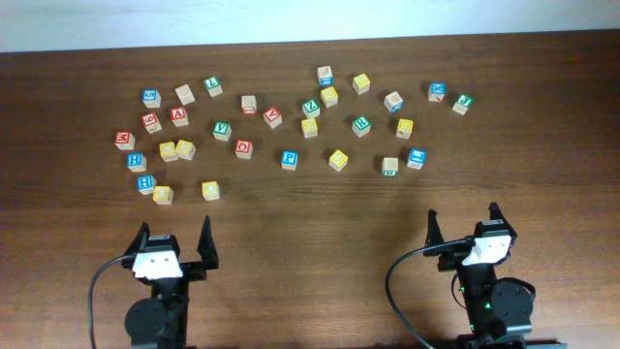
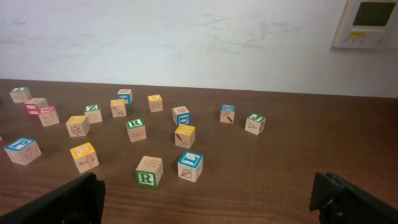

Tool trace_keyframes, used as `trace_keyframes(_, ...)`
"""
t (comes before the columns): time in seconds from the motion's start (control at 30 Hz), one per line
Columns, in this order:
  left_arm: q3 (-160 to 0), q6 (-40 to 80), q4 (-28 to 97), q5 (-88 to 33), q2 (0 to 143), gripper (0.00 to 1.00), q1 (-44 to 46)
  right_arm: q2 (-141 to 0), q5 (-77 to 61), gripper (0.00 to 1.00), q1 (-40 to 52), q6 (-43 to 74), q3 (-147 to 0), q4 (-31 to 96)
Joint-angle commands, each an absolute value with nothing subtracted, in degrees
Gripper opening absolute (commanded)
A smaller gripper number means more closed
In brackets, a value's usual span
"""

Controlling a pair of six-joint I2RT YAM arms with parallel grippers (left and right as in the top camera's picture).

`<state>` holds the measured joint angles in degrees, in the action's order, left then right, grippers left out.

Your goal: Spell out CVPR

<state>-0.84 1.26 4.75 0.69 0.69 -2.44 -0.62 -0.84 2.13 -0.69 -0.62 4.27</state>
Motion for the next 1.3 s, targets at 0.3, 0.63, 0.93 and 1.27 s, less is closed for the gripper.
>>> trace_keyframes(0.3,-0.49,0.38,4.82,0.43,0.40,0.99,-2.79,-0.47,0.05,0.98,2.57,-1.08,-0.32,4.69)
trace_keyframes(0.63,-0.49,0.38,4.82,0.45,0.40,0.99,-2.79,-0.47,0.05,0.98,2.57,-1.08,-0.32,4.67)
trace_keyframes(0.93,-0.49,0.38,4.82,0.43,0.40,0.99,-2.79,-0.47,0.05,0.98,2.57,-1.08,-0.32,4.67)
trace_keyframes(1.27,-0.54,0.43,-24.14,-21.91,0.40,0.99,-2.79,-0.47,0.05,0.98,2.57,-1.08,-0.32,4.67)
